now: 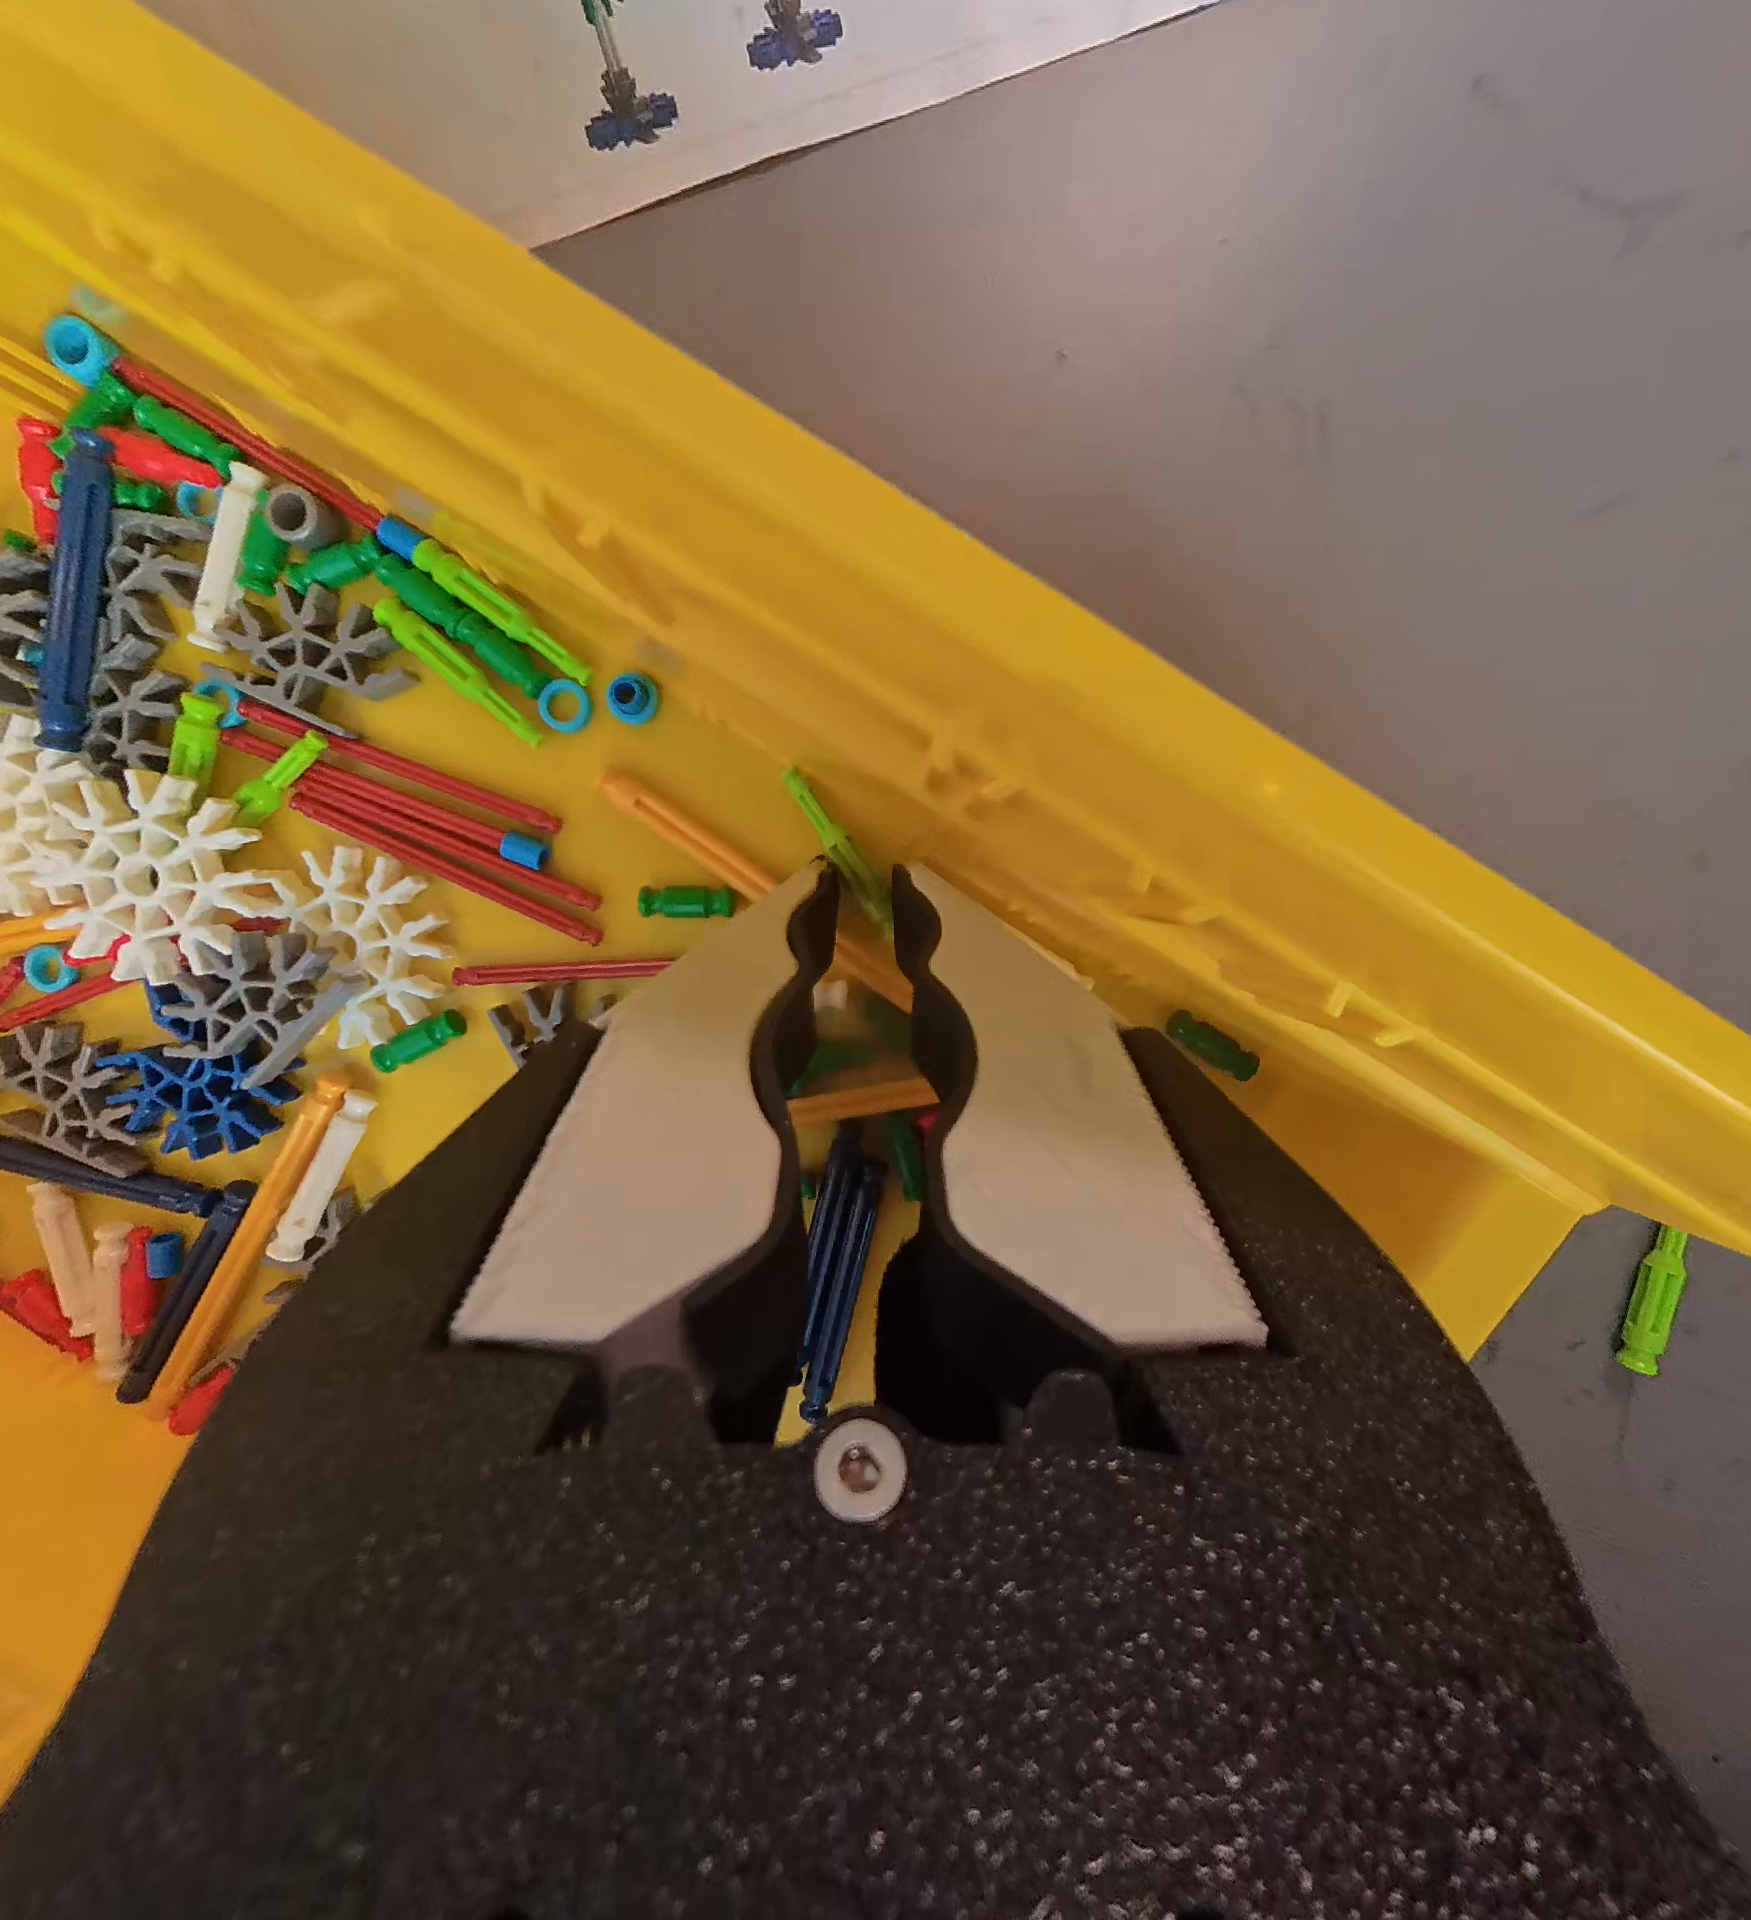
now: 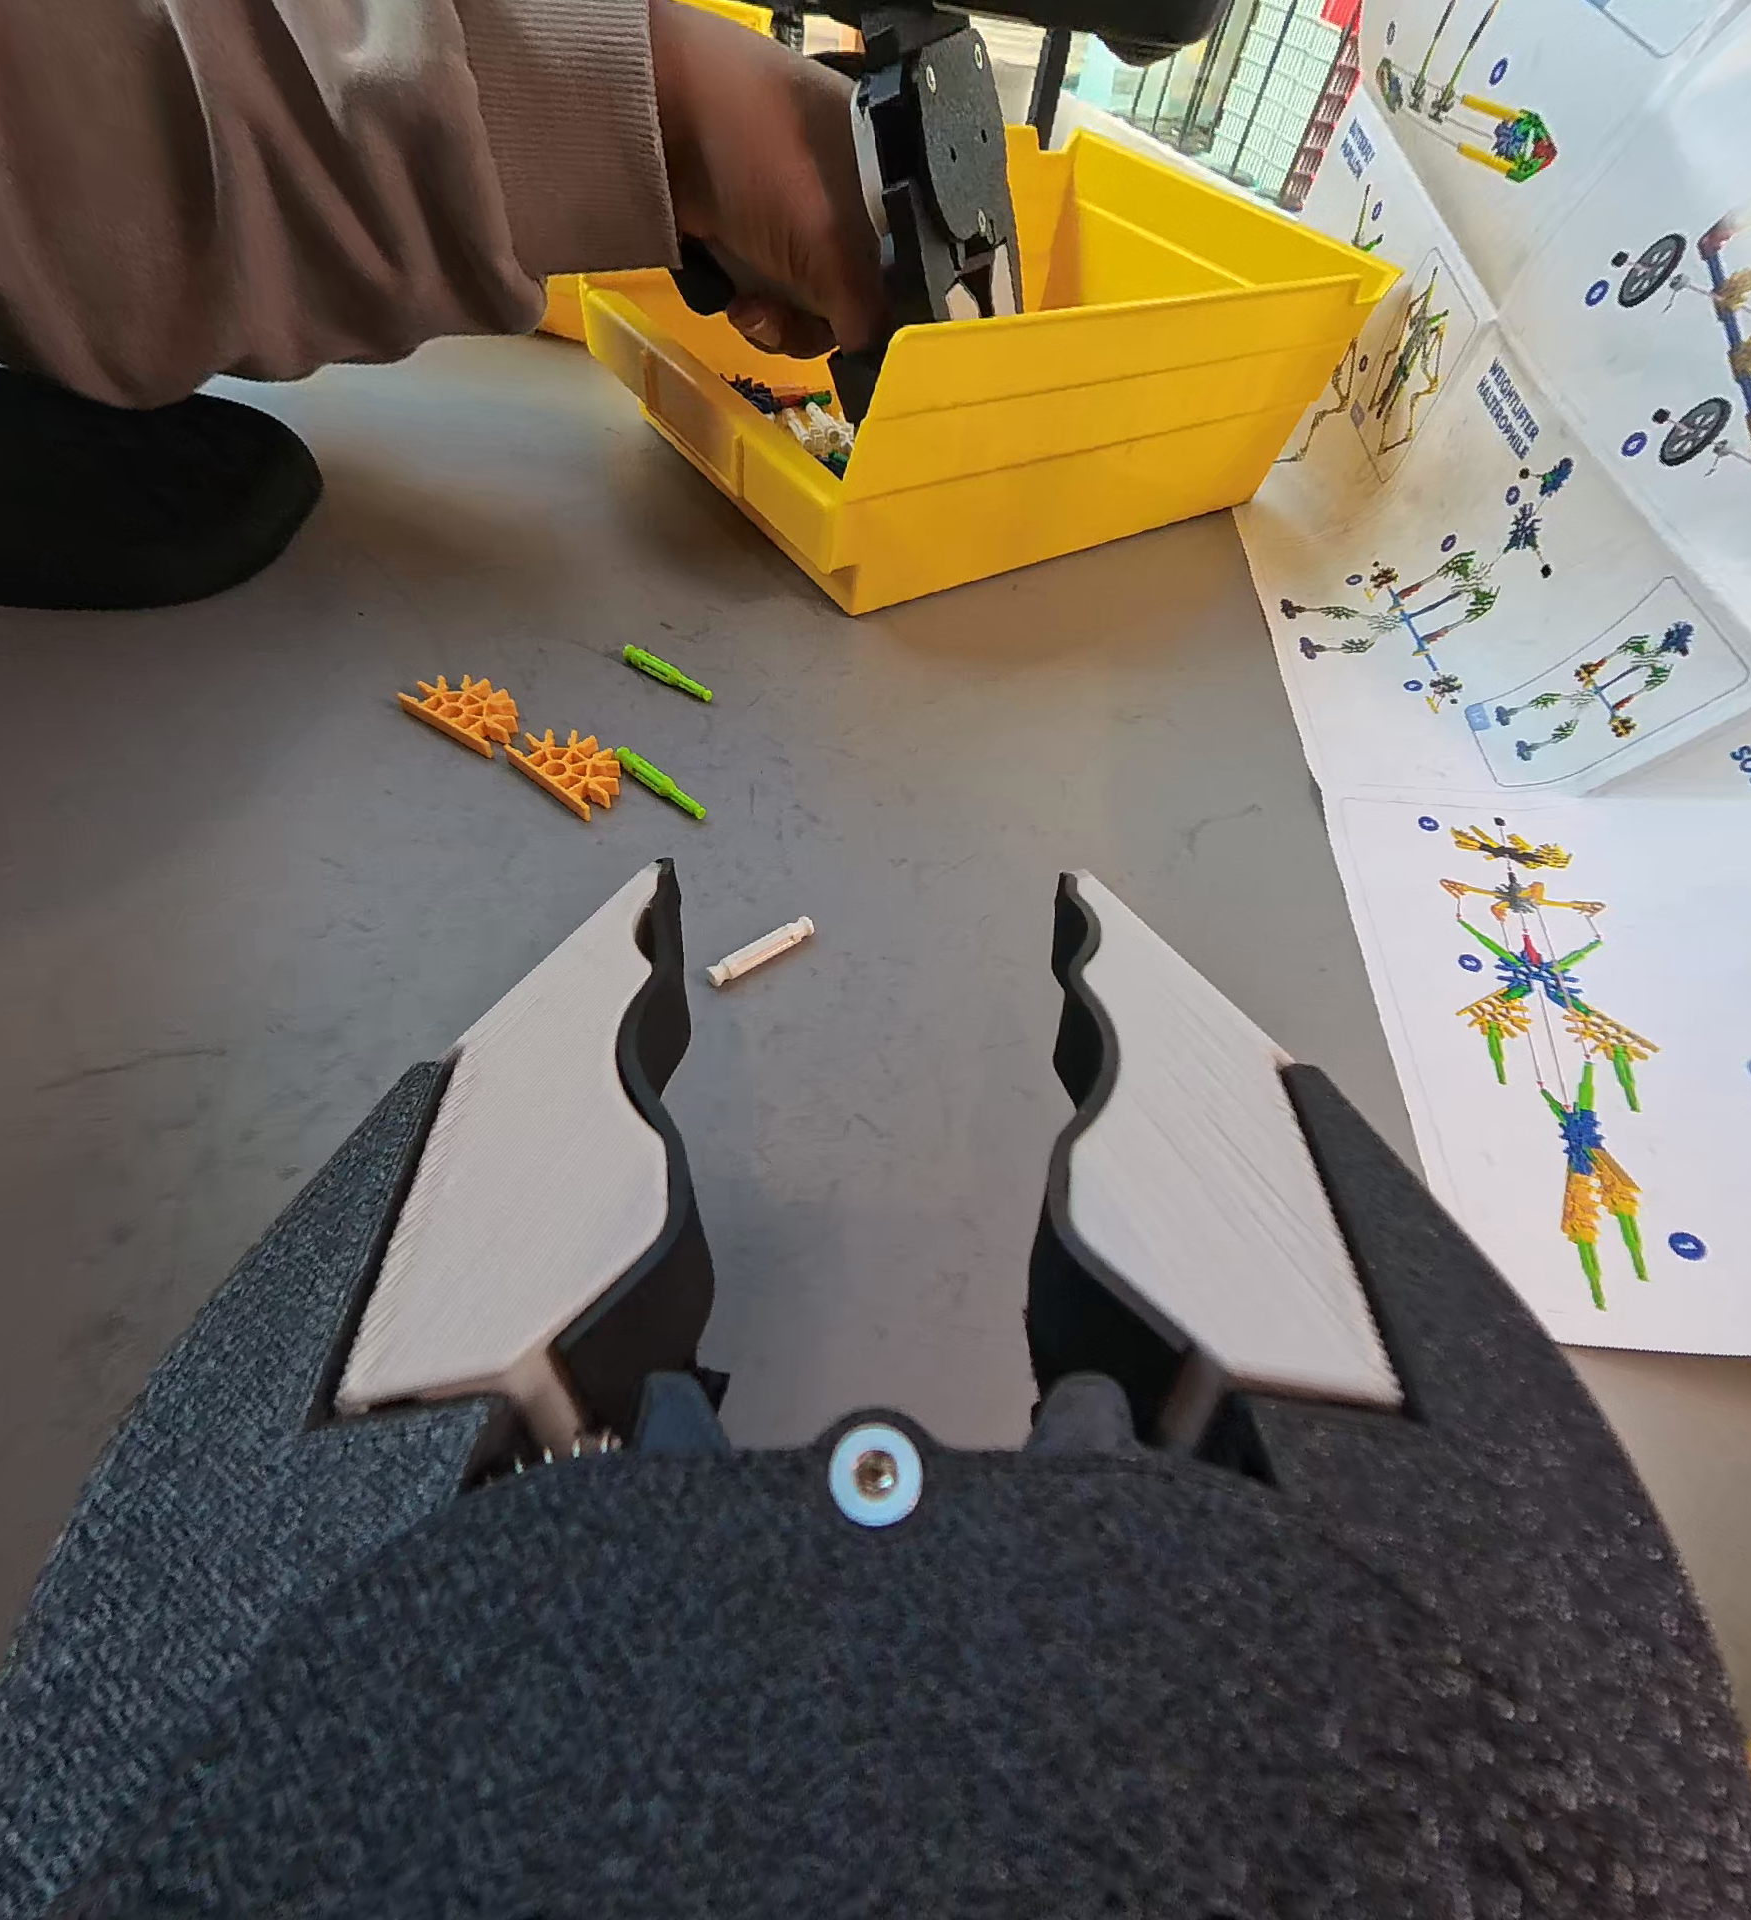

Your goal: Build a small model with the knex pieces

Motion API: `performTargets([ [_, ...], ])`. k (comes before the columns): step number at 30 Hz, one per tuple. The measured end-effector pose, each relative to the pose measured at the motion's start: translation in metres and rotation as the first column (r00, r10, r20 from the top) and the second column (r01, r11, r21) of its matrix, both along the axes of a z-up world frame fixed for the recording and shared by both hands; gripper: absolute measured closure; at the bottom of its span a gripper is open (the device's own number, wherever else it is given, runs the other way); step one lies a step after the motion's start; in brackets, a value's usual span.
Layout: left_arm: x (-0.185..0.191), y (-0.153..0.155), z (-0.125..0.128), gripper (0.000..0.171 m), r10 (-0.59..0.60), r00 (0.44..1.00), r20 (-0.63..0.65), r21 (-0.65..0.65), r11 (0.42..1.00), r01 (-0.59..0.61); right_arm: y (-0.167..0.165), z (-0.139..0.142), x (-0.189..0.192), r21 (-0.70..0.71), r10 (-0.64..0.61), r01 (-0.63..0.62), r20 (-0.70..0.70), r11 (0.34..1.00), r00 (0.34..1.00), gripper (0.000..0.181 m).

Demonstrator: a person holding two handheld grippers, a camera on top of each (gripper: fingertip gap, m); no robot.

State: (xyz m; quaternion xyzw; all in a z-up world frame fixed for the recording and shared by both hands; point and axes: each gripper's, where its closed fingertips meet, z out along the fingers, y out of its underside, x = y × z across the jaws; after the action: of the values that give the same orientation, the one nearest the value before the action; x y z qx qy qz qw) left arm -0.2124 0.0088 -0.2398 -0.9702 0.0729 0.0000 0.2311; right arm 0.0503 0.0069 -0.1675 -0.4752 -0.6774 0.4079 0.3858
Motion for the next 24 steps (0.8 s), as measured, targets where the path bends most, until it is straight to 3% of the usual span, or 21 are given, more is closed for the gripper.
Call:
performTargets([
  [3, -0.012, -0.007, 0.005, 0.168, -0.010, 0.997, -0.082, 0.028, 1.000, 0.012, -0.002, 0.004, 0.000, 0.014, 0.002, -0.002, -0.012, 1.000, 1.000, 0.112],
  [5, -0.005, -0.010, 0.029, 0.168, -0.030, 0.998, -0.050, 0.174, 0.984, 0.039, -0.001, 0.009, 0.000, 0.018, -0.006, 0.007, -0.035, 1.000, 0.999, 0.113],
  [8, 0.031, -0.023, 0.095, 0.168, -0.155, 0.971, -0.181, 0.466, 0.856, 0.223, -0.003, 0.020, -0.003, -0.021, -0.007, 0.005, -0.085, 1.000, 0.996, 0.115],
  [11, 0.098, -0.048, 0.137, 0.167, -0.299, 0.915, -0.272, 0.599, 0.691, 0.404, -0.016, 0.038, -0.013, -0.143, 0.021, -0.044, -0.159, 0.989, 0.987, 0.118],
  [13, 0.148, -0.064, 0.147, 0.167, -0.415, 0.850, -0.325, 0.621, 0.585, 0.523, -0.029, 0.052, -0.022, -0.238, 0.042, -0.095, -0.218, 0.967, 0.975, 0.122],
  [17, 0.219, -0.077, 0.148, 0.167, -0.537, 0.779, -0.323, 0.653, 0.470, 0.595, -0.055, 0.066, -0.031, -0.309, 0.077, -0.168, -0.288, 0.936, 0.955, 0.132],
  [19, 0.236, -0.078, 0.143, 0.167, -0.572, 0.757, -0.314, 0.647, 0.455, 0.612, -0.066, 0.066, -0.030, -0.305, 0.104, -0.200, -0.305, 0.931, 0.947, 0.144],
  [22, 0.241, -0.075, 0.141, 0.167, -0.575, 0.749, -0.331, 0.647, 0.439, 0.623, -0.078, 0.068, -0.025, -0.290, 0.150, -0.249, -0.326, 0.924, 0.934, 0.181],
  [24, 0.243, -0.076, 0.143, 0.166, -0.587, 0.753, -0.297, 0.666, 0.438, 0.604, -0.078, 0.069, -0.022, -0.276, 0.155, -0.251, -0.327, 0.928, 0.932, 0.181],
])
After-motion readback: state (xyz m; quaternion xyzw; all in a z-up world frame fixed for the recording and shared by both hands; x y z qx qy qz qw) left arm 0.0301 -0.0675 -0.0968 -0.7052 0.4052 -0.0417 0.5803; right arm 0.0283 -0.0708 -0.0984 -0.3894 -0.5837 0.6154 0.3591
